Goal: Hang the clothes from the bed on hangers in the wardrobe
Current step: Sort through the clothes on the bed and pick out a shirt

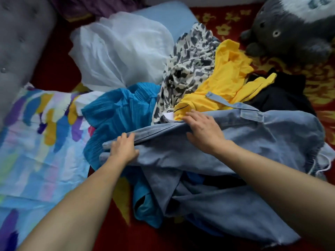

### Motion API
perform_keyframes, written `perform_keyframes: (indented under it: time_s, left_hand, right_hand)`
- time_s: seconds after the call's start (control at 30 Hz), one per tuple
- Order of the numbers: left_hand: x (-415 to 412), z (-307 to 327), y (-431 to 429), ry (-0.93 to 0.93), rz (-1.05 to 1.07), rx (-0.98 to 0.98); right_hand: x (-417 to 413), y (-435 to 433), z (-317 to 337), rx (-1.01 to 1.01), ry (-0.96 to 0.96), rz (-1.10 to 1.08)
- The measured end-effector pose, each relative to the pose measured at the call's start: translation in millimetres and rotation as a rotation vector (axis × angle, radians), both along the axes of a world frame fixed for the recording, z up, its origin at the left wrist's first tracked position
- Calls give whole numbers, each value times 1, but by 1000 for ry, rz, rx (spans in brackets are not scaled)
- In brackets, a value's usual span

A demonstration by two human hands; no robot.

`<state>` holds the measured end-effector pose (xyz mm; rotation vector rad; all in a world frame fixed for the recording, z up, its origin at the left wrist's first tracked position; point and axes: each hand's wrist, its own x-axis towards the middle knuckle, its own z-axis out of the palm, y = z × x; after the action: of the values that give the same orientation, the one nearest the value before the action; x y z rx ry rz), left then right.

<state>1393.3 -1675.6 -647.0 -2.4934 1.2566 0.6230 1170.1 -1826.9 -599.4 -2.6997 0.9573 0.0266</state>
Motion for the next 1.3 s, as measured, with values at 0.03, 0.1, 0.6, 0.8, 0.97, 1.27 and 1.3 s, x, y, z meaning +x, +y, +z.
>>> perform_keyframes:
  time_s: [0.03, 0.1, 0.6, 0.8, 0.97, 1.27, 1.3]
  left_hand:
    - [6, -13, 1, -18, 4, -22]
    - [16, -33, 0, -14, 6, -56]
    - [54, 62, -17, -170, 212, -573]
    - [-87, 28, 30, 232, -30, -222]
    - [-166, -25, 58, 279, 117, -78]
    - [-66, 37, 168, 72, 1141, -559]
    - [-58, 45, 183, 40, 1192, -552]
  right_hand:
    - [8, -2, -10, -36, 47, -17]
    - [11, -7, -23, -140, 136, -99]
    - [-3, 3, 69, -49, -167, -390]
    - [-107, 102, 14, 100, -114, -291]
    - [-180, 150, -38, 38, 149, -164]
    - [-180, 114, 2, 22, -130, -400]
    - [-172, 105, 10, 20, -141, -429]
